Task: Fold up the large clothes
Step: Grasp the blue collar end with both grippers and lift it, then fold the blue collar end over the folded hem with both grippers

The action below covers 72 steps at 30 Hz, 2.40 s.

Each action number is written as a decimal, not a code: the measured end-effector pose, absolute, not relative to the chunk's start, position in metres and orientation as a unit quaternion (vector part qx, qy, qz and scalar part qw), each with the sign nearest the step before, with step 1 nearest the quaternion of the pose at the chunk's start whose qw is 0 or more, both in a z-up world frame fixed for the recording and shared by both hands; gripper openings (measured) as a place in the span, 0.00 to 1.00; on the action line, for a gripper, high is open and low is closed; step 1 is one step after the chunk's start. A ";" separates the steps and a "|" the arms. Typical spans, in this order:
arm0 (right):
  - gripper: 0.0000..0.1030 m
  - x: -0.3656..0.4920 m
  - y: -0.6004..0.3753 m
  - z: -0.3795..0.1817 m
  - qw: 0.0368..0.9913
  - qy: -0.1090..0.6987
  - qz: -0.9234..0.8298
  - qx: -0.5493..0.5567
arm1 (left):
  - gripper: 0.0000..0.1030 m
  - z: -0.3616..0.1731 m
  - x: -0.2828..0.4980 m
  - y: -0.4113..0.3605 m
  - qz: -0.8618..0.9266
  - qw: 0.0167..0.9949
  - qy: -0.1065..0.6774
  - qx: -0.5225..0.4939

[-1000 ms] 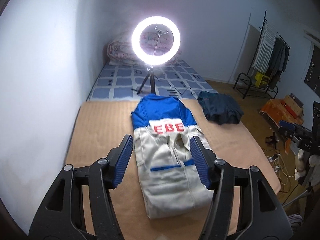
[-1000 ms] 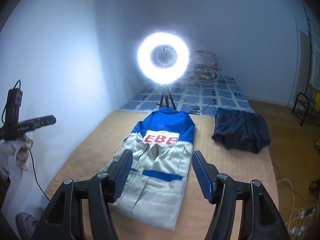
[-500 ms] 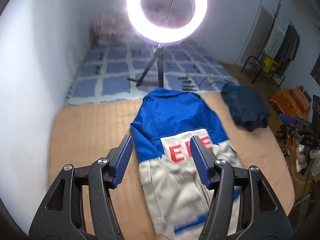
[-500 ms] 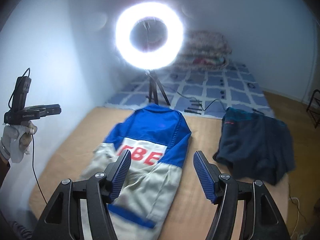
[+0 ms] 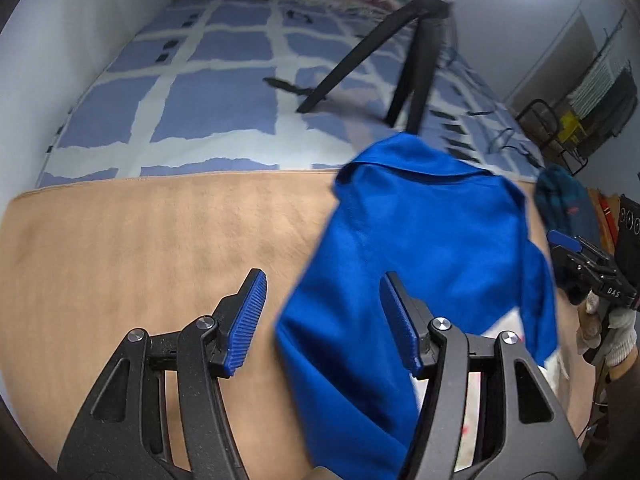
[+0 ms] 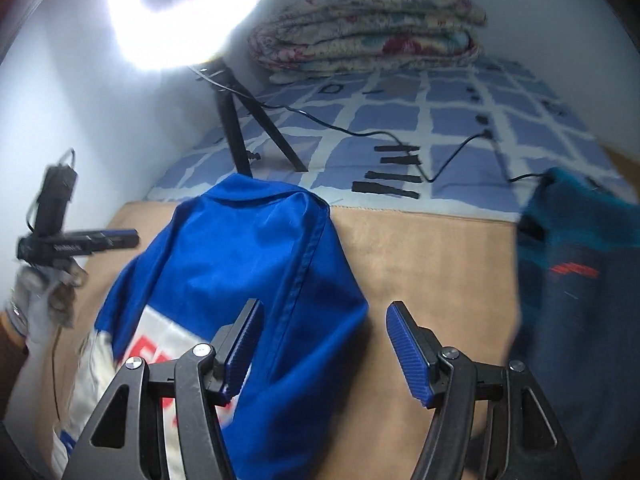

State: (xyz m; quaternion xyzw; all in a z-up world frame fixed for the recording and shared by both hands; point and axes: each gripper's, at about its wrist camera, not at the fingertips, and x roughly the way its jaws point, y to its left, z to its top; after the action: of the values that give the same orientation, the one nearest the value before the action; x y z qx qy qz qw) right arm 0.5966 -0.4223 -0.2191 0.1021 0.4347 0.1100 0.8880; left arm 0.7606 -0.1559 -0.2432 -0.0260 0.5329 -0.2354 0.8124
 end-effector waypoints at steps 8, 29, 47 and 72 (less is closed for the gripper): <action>0.60 0.638 -0.420 -0.259 0.872 0.453 0.135 0.131 | 0.35 -0.272 0.765 -0.178 -0.258 0.807 0.531 0.004; 0.05 0.583 -0.374 -0.175 0.913 0.388 0.111 0.055 | 0.01 -0.178 0.672 -0.192 -0.254 0.872 0.416 0.047; 0.03 0.409 -0.320 -0.083 0.933 0.339 0.113 0.031 | 0.00 -0.082 0.491 -0.141 -0.295 0.886 0.358 0.005; 0.04 0.187 -0.266 -0.206 0.909 0.405 0.090 0.030 | 0.00 -0.195 0.306 -0.068 -0.265 0.830 0.490 -0.038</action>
State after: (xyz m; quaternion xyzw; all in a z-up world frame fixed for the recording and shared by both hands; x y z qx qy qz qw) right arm 0.1870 -0.2657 -0.2057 0.0299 0.4049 0.0899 0.9094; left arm 0.3062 -0.0676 -0.1952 -0.0382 0.4898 -0.2651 0.8297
